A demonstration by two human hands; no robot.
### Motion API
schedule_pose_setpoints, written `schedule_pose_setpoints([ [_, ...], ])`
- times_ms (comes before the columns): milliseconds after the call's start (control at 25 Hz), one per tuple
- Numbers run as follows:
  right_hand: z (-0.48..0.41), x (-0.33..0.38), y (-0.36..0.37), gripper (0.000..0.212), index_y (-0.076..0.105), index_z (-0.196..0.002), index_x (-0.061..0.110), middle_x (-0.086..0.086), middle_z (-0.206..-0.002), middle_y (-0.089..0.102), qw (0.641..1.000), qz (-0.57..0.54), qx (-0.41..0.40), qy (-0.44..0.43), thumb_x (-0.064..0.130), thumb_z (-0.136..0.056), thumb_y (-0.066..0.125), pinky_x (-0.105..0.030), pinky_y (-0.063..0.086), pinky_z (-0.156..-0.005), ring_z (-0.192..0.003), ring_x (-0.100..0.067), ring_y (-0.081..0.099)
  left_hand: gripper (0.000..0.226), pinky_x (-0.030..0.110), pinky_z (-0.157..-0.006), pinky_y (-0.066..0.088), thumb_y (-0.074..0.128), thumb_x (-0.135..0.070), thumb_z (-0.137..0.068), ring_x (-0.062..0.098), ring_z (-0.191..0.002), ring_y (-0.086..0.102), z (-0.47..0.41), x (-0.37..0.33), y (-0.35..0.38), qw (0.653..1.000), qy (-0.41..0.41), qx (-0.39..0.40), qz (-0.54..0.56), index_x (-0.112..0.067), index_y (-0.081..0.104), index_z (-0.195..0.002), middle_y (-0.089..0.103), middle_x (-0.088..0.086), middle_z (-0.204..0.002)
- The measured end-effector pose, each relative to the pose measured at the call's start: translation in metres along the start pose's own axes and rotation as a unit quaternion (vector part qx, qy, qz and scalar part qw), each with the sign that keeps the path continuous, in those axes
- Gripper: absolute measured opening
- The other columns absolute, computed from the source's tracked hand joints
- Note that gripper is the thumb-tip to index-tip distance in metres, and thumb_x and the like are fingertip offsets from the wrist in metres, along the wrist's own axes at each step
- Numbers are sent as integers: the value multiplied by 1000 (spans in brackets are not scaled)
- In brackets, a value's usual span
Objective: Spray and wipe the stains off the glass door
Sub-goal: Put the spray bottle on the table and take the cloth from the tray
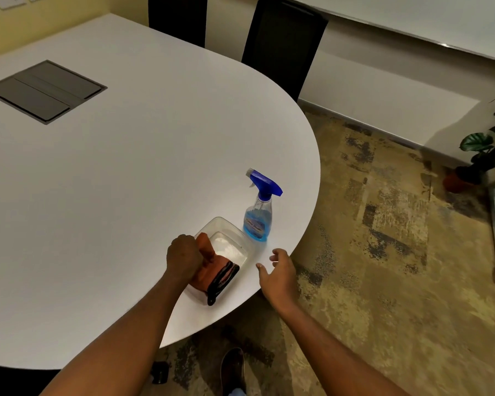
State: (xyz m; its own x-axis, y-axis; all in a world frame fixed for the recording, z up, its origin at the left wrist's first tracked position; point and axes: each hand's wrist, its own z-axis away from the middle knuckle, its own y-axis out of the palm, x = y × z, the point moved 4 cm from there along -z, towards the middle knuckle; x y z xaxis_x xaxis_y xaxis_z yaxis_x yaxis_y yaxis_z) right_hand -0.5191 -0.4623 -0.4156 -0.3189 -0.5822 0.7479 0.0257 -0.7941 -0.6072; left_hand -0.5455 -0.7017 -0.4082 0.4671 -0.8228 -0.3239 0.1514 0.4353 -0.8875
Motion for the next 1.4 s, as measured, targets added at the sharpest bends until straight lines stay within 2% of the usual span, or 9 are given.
schedule_pose_setpoints([
  [120,2,7,2,43,49,-121,23,12,-105,53,999,7,22,-28,28,-84,71,-22,51,-80,-101,-9,56,21,30,-61,41,68,-7,-74,22,-64,50,1,-3,-13,998,-9,-1,58,-9,49,-66,59,11,-77],
  [400,3,42,0,39,51,-120,24,11,-103,55,995,16,61,-77,29,-86,69,-23,50,-85,-97,-6,55,20,28,-64,45,76,-16,-75,21,-78,57,20,-31,-83,997,37,29,61,-4,68,-90,58,5,-82],
  [560,9,66,-21,18,54,-110,22,9,-99,56,992,-57,65,-95,32,-95,55,-11,45,-72,-96,-9,59,19,22,-52,45,84,-17,-66,16,-65,60,51,-48,-134,986,92,54,130,-10,69,-75,65,3,-74],
  [680,18,82,-41,34,54,-117,23,1,-114,60,971,-184,133,-77,46,-98,39,-27,52,-88,-110,-18,59,19,25,-52,48,87,-14,-62,15,-55,59,76,-71,-164,964,154,86,197,-11,69,-68,65,3,-62],
  [800,34,90,-65,59,52,-125,45,11,-130,58,926,-293,225,-78,74,-82,26,-31,48,-99,-120,-8,55,25,25,-51,45,90,-13,-55,15,-55,57,101,-103,-176,927,220,156,259,-14,67,-65,63,4,-60],
  [880,46,88,-86,64,61,-107,61,26,-110,67,917,-309,245,-59,92,-60,30,-21,54,-85,-105,2,64,26,27,-57,45,89,-14,-52,16,-62,58,114,-124,-175,892,255,212,308,-17,66,-64,63,7,-64],
  [960,55,75,-108,73,68,-98,55,25,-96,72,917,-316,241,-44,97,-46,38,-18,56,-76,-95,2,68,26,25,-58,44,87,-13,-53,16,-63,57,121,-147,-168,859,273,255,349,-17,65,-65,61,5,-63],
  [1200,89,11,-168,77,50,-121,33,12,-124,61,904,-382,183,-56,64,-57,79,-23,51,-90,-115,-6,60,26,21,-52,46,83,-2,-66,16,-62,55,144,-223,-115,826,261,306,394,-12,58,-66,57,3,-60],
  [1400,137,-60,-225,62,54,-122,26,7,-121,67,891,-447,62,-50,31,-68,86,-26,52,-90,-118,-14,60,27,21,-47,48,84,-12,-64,14,-64,58,210,-288,-59,796,266,377,392,-14,59,-74,59,3,-69],
])
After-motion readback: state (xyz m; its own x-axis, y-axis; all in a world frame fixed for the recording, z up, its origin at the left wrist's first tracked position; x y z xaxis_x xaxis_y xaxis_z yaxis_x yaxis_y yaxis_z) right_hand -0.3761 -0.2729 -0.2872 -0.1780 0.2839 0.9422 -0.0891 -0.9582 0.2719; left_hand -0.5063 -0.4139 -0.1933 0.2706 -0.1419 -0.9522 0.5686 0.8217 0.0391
